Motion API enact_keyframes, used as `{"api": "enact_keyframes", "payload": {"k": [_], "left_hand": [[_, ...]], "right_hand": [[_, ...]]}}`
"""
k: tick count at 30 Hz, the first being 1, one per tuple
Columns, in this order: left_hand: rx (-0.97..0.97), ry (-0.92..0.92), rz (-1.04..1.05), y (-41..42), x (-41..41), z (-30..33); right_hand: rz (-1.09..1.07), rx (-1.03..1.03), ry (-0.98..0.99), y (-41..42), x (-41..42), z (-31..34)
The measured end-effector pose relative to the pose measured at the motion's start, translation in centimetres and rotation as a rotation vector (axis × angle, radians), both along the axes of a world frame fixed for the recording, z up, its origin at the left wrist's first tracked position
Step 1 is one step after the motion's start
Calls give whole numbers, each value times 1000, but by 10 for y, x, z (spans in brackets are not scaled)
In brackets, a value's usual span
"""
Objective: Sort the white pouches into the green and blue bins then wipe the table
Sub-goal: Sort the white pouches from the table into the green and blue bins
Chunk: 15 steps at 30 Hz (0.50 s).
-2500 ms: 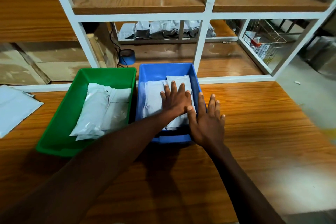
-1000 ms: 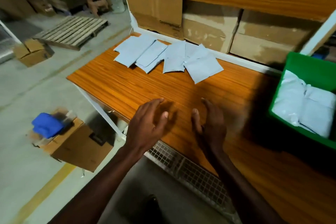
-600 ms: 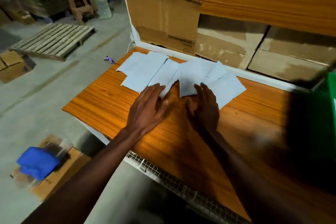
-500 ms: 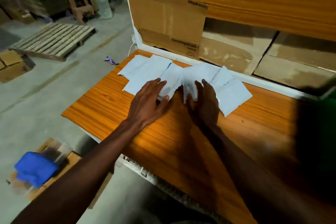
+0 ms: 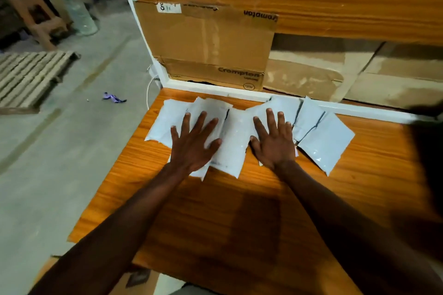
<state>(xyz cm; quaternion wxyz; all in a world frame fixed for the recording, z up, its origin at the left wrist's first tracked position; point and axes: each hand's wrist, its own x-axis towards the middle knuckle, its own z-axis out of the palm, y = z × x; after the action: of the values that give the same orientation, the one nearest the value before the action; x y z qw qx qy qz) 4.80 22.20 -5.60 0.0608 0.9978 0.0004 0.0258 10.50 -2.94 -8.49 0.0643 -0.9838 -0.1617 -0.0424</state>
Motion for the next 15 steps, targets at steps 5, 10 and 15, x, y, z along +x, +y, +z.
{"api": "enact_keyframes", "payload": {"k": [5, 10, 15], "left_hand": [[-133, -154, -49, 2, 2, -9], [-218, -203, -49, 5, 1, -10], [-237, -137, -54, 9, 8, -11]], "right_hand": [[-80, -45, -19, 12, -3, 0], [-189, 84, -58, 23, -18, 15], [-243, 168, -116, 28, -44, 26]]}}
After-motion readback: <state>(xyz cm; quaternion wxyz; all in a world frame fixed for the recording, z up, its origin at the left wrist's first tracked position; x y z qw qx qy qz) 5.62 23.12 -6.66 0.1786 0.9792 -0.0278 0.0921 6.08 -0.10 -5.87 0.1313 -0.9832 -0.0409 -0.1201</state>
